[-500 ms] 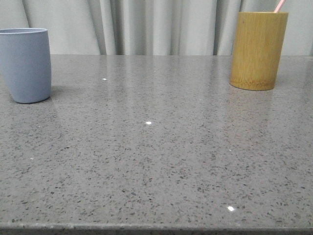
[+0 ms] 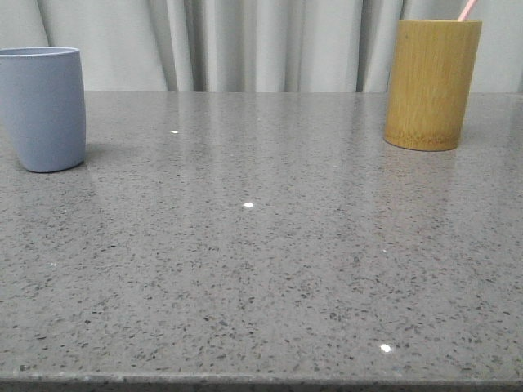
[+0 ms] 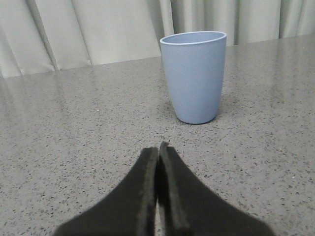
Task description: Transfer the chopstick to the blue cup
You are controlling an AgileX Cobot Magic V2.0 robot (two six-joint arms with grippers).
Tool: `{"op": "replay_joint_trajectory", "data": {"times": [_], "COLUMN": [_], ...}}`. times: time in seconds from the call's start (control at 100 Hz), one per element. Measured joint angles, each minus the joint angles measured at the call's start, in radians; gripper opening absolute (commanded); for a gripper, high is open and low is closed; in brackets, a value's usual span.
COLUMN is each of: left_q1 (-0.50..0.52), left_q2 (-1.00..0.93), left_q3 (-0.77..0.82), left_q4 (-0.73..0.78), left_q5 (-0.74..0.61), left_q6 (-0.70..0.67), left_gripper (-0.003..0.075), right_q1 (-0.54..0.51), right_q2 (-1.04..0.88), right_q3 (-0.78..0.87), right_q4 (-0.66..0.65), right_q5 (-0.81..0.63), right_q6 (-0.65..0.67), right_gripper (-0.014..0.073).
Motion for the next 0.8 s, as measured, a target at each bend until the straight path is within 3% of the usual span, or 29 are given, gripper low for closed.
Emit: {"op": "replay_joint_trajectory", "data": {"times": [0.42,0.67,0.8], "left_q1": [0.000,0.000,0.000], "left_q2": [0.000,0.057,0.182], "left_q3": [-0.007,-0.166,-0.310], "left_q4": [-0.048,-0.153,-0.186], "left_q5": [-0.086,-0.032,0.097], "left_q6": [0.000,0.000,0.000], "left_gripper": [-0.0019,-0.0019,-0.0019], "right_q1": [0.000,0.000,0.000], "right_q2": [0.000,0.047,0.149], "right_q3": [0.000,-0.231,-0.393], "right_q4": [0.000,0.000,0.004], "right_q5": [-0.146,0.144,0.291], "right_q6": [0.000,0.000,0.000], "right_gripper": [-0.0067,-0.0067,-0.0067]}}
